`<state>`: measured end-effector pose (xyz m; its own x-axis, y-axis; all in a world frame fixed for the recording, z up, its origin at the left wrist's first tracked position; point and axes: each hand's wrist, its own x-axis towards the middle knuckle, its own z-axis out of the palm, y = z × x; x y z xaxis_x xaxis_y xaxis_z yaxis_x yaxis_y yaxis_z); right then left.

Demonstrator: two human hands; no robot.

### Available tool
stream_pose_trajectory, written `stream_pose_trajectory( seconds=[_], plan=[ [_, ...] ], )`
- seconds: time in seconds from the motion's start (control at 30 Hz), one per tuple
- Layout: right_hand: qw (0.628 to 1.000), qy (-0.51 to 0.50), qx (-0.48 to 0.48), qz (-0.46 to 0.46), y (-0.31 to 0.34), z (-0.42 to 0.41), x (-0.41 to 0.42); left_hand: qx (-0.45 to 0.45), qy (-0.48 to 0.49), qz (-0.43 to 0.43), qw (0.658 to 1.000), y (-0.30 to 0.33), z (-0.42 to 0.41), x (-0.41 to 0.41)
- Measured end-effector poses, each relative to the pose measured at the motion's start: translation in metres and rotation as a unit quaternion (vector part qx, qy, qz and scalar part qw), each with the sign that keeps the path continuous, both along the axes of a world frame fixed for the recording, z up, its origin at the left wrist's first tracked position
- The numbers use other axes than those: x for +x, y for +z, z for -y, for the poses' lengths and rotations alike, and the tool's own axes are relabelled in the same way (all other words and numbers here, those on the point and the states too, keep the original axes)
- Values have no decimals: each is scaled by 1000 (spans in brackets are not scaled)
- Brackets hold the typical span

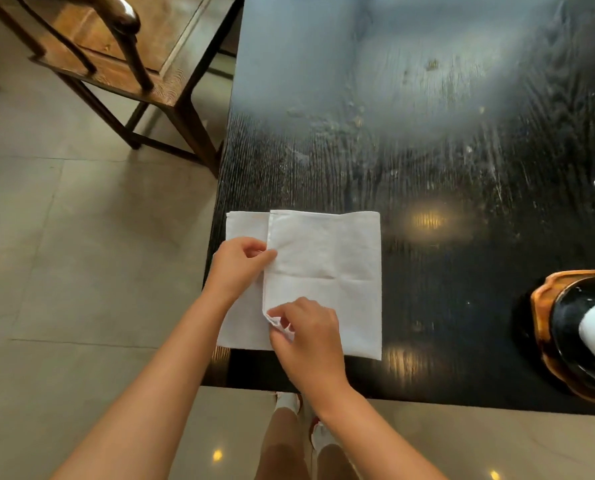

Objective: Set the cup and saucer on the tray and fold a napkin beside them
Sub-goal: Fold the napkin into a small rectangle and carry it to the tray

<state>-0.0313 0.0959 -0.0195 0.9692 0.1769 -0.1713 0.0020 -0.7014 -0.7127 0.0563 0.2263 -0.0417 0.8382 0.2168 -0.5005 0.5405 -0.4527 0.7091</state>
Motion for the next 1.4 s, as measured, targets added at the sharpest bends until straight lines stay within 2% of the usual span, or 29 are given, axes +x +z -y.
stream_pose_trajectory(
  seconds=[0.13,0.27,0.43,0.6,0.77,0.97,1.1,1.27,1.4],
  plan=[
    [998,40,-27,47,0,-18,-4,34,30,76,996,-1,-12,0],
    [995,62,-15,77,-1,-36,-5,115,42,140,983,-2,-30,-8],
    [994,82,-28,73,-11,-54,-2,119,75,112,984,-10,-45,-14],
    [988,121,-71,66,-21,-60,-5,112,87,122,982,-12,-43,-14],
    [981,152,-80,95,-26,-52,-3,142,77,130,978,-15,-42,-9],
    [956,177,-233,36,-47,3,7,164,65,135,975,-19,-41,-10],
    [933,207,-291,43,-55,43,-2,116,77,141,980,-18,-19,-20],
    [931,170,-321,44,-60,104,-29,109,-28,178,977,-17,41,-35],
    [929,161,-332,32,-57,140,-46,186,-139,229,945,-17,80,-43]
  ],
)
